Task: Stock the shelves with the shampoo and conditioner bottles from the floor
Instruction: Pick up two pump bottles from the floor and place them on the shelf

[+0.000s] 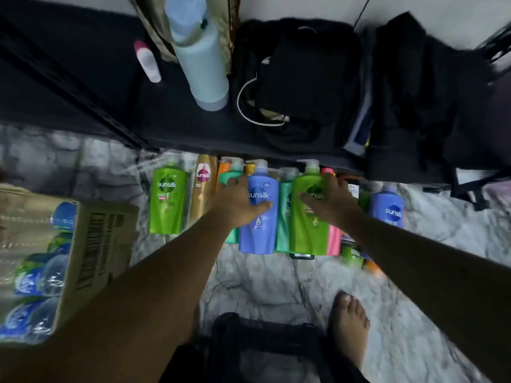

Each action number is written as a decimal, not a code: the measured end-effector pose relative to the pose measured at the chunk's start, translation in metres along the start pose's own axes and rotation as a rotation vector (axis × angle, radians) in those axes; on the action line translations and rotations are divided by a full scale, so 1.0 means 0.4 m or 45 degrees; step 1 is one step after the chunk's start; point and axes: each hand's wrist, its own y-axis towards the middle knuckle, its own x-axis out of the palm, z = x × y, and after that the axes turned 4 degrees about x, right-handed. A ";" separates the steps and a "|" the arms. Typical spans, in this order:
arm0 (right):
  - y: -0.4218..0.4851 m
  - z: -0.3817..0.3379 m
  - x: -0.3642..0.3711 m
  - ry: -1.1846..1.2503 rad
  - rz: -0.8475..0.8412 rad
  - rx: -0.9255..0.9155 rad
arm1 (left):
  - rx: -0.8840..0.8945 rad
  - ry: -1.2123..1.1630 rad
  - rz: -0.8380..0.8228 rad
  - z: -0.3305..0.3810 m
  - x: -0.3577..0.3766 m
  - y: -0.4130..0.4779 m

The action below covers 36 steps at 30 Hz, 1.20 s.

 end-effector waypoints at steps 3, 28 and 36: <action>0.054 -0.014 -0.010 -0.036 -0.029 0.020 | -0.005 0.033 0.026 0.010 0.009 0.038; -0.224 0.124 0.057 0.077 -0.159 -0.461 | 0.221 -0.283 0.163 -0.038 0.134 -0.240; -0.372 0.221 0.224 0.380 -0.136 -0.404 | 0.316 -0.539 0.156 -0.086 0.274 -0.380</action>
